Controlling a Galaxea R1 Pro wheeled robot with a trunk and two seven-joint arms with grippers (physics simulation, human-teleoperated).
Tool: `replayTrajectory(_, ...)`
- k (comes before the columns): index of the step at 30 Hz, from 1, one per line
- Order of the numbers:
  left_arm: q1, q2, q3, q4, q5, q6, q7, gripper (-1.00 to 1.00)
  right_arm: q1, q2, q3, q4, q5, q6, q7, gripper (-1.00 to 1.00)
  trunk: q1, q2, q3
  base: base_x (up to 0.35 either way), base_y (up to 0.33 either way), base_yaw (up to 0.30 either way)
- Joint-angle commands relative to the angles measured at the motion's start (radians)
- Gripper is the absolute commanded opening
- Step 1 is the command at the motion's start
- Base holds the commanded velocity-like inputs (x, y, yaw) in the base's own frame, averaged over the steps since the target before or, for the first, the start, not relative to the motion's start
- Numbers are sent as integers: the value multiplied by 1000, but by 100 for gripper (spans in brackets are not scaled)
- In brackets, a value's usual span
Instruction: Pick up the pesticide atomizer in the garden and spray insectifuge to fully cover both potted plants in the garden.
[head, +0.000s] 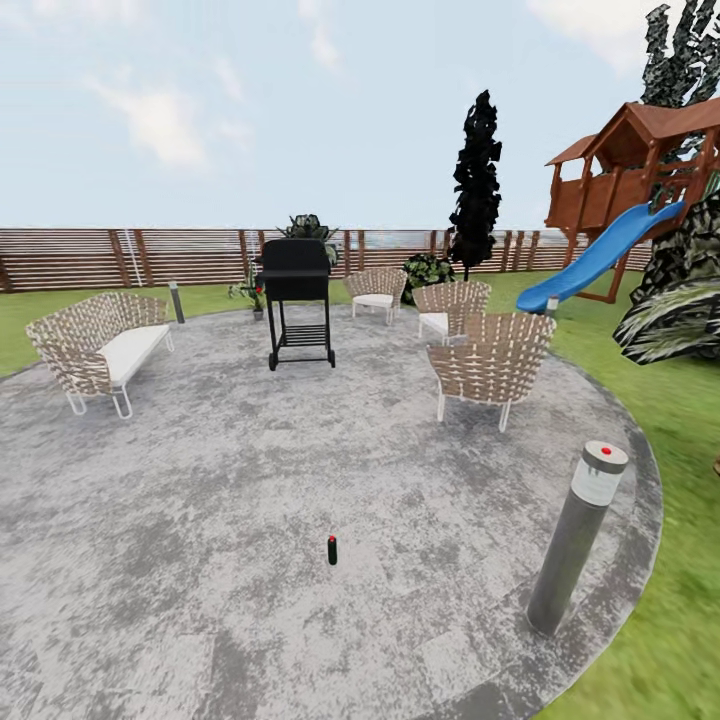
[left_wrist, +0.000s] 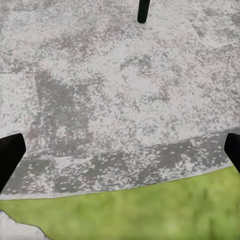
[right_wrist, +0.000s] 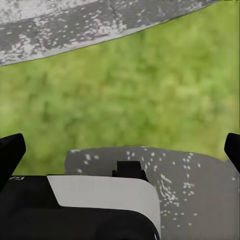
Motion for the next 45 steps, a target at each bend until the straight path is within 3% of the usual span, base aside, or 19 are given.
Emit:
replayTrajectory(1, -1, 0, -1, 1, 0, -3, 0, 100, 0, 1, -1, -1, 0, -2, -1, 100, 0, 0, -1, 0, 0, 0)
replayTrajectory(13, -1, 0, -1, 1, 0, -4, 0, 100, 0, 3, -1, -1, 1, -2, -1, 100, 0, 0, -1, 0, -29, 145)
replayTrajectory(31, -1, 0, 1, 1, 0, -4, 0, 100, 0, 3, 1, -1, 4, -2, -1, 100, 0, 0, -1, 0, -282, 83)
replayTrajectory(45, -1, 1, 1, 1, 0, -4, 0, 100, 0, 3, 1, -1, 6, -2, -1, 100, 0, 0, -1, 91, -262, 241)
